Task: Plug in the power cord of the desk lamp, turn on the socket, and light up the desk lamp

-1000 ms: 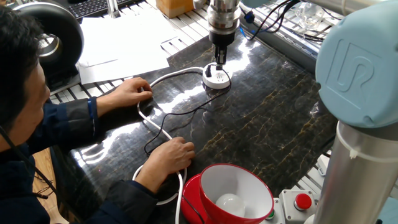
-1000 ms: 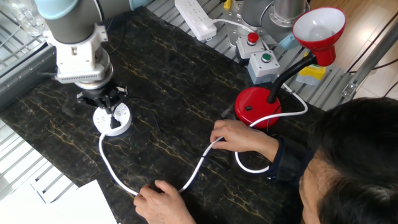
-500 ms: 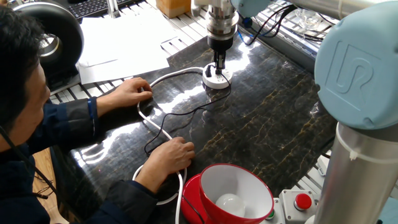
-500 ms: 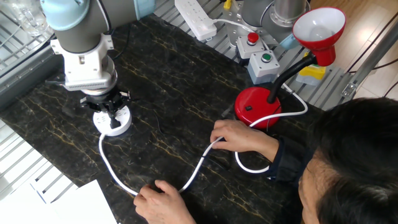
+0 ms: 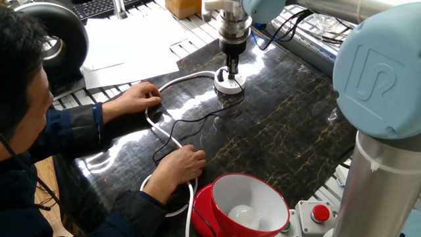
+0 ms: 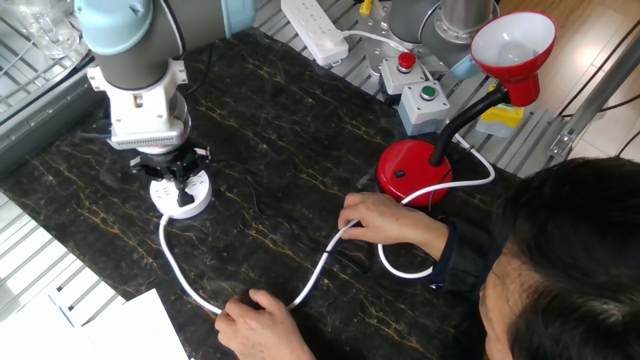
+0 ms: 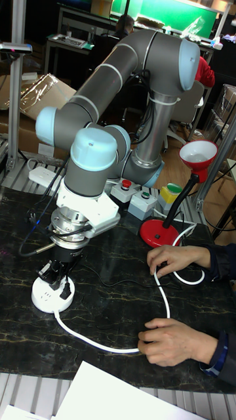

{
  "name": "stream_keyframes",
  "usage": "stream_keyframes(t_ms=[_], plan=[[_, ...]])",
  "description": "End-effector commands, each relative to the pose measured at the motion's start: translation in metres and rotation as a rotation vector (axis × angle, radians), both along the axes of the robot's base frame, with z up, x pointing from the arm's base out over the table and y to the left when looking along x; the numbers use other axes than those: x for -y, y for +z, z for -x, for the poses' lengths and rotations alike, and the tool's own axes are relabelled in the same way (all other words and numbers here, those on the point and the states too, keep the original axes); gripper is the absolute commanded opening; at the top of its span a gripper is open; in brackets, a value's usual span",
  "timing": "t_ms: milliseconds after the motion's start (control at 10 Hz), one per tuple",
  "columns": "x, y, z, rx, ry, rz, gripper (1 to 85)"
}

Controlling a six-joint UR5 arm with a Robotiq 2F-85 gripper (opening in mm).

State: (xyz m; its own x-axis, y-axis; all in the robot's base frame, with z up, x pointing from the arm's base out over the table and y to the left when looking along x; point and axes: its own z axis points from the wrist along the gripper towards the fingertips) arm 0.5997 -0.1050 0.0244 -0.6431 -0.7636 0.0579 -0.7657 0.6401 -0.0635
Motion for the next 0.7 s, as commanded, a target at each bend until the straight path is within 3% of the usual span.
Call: stream_keyframes(t_ms=[0,100,200,400,600], plan=[[-0.007,0.026,0.007,-0.026,-0.021,0.018,1.0],[-0.012,0.041,0.010,-0.044,-0.035,0.020,1.0],[-0.018,0.051,0.009,-0.039,-0.045,0.003,1.0],[-0.008,0.049,-0.010,0.031,-0.043,0.020,1.0],[0.001,0.045,-0.019,0.071,-0.029,0.012,1.0]])
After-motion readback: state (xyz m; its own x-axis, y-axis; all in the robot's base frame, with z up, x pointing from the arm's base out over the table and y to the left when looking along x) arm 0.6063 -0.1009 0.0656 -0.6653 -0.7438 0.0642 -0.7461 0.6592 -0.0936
